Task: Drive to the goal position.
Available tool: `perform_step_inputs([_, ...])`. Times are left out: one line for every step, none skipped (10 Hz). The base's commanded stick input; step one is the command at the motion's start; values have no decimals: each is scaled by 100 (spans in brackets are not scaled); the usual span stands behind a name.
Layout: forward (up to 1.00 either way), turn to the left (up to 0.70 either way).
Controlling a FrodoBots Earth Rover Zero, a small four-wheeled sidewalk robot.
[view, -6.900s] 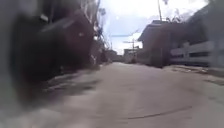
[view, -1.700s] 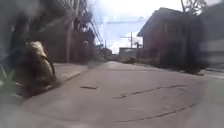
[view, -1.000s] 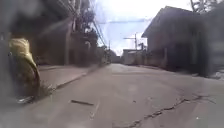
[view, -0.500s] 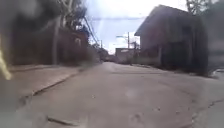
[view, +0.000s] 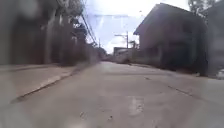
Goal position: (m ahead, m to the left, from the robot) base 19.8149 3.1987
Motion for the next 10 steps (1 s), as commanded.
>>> perform_step_inputs([100, -4])
perform_step_inputs([100, -4])
perform_step_inputs([100, -5])
perform_step_inputs([100, -2])
perform_step_inputs([100, 0])
perform_step_inputs([100, 0])
perform_step_inputs([100, 2])
perform_step_inputs([100, 19])
perform_step_inputs([100, 33])
perform_step_inputs([100, 27])
